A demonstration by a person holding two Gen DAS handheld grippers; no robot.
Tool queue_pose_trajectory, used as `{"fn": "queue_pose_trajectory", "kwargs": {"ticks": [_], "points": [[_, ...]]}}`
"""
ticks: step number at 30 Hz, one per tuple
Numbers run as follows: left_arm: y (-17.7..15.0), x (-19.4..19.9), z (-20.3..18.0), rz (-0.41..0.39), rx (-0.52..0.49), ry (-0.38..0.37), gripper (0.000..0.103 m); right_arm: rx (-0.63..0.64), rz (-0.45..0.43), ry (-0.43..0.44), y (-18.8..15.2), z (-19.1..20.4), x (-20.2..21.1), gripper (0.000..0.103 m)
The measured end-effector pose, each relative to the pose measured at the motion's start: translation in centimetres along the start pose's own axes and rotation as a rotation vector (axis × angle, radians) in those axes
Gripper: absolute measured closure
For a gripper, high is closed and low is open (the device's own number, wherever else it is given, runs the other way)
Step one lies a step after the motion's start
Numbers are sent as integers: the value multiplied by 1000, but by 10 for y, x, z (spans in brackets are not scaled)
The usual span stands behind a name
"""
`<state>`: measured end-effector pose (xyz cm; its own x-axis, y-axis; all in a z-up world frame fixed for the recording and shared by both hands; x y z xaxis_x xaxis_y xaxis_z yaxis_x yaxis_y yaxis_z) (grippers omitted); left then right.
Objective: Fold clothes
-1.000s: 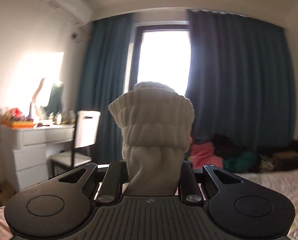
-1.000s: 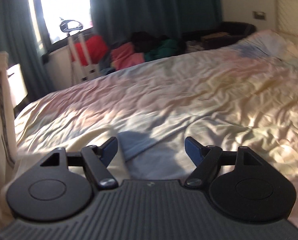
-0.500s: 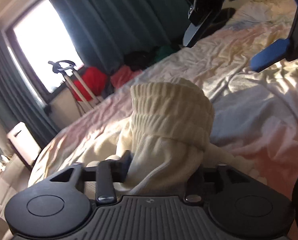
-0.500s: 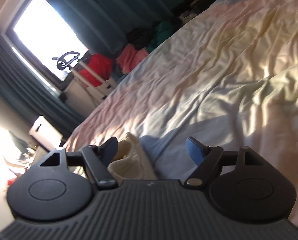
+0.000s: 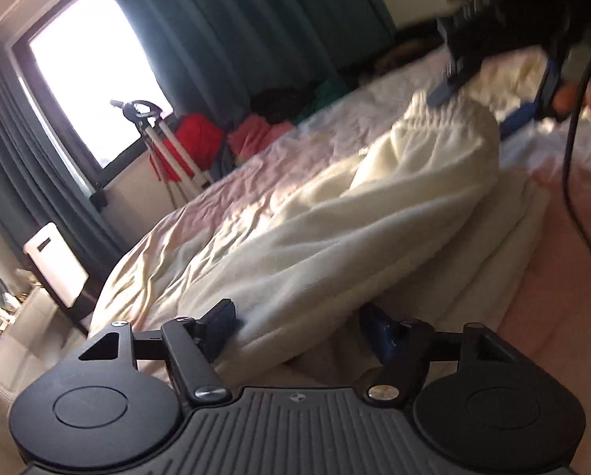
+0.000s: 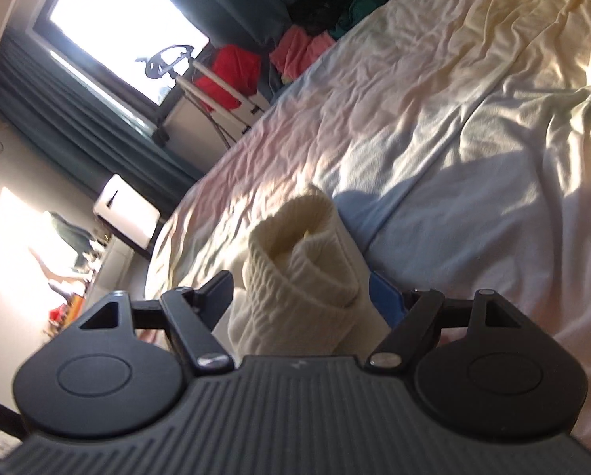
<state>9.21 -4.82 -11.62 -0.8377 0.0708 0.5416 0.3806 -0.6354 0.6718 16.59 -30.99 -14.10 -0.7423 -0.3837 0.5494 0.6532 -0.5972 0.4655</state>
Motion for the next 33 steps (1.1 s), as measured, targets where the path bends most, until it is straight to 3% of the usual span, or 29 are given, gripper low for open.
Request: {"fn": "queue_pose_trajectory", "kwargs": {"ticks": [4,8,13,15,21,24,27,31,33], "points": [[-13,1,-5,54,-59,-31,36,56,37,-65,-13,5,-16,25],[-30,-4,-2,120,-4,-134,38,93,26,-141,-16,-1,-25,25],[-39,1,3,130,56,-168,36,45,60,-100,-22,-6,-30,25],[-40,2,3,129,62,-164,36,101,56,-118,-22,0,-32,26],[-41,5,5,123,75,-164,36,270,11,-202,-18,19,-24,53],[-41,9,6,117,91,-182,36,328,-81,-179,-12,41,-1,58],[-41,13,4,104,97,-210,36,295,-123,-139,-2,44,16,58],[-40,14,1,109,103,-227,35,190,-55,-160,-5,6,2,56],[-41,14,1,117,107,-227,34,90,4,-137,-11,-16,-10,49]]}}
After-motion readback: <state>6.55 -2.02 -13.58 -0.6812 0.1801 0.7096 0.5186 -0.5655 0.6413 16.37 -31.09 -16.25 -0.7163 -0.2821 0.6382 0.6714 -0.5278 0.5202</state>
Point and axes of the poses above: each gripper's, at about its wrist camera, not at the fingertips, and x roughly against the way its jaws point, z to its left, y to its top, the point moved 8 cm from there along -x, roughly the way its jaws point, and after that the axes turned 6 degrees about z, right-handed, at the moved point
